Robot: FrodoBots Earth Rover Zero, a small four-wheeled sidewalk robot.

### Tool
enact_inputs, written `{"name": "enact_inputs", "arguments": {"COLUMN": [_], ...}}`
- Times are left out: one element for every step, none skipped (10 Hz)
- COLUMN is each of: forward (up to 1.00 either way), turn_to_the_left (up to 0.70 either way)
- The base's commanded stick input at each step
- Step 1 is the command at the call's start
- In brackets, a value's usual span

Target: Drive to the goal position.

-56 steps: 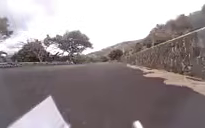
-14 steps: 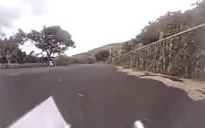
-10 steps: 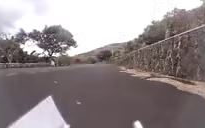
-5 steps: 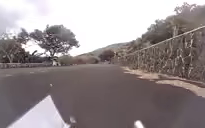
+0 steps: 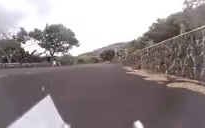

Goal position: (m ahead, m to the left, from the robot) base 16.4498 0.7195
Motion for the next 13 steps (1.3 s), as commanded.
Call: {"name": "enact_inputs", "arguments": {"forward": [1.0, 1.0, 1.0, 1.0, 1.0, 1.0, 1.0, 1.0, 1.0, 1.0, 1.0, 1.0, 1.0], "turn_to_the_left": [-0.21, -0.33, -0.34, -0.34, -0.28, -0.2, -0.13, -0.11, -0.08, -0.1, -0.21, -0.29, -0.18]}}
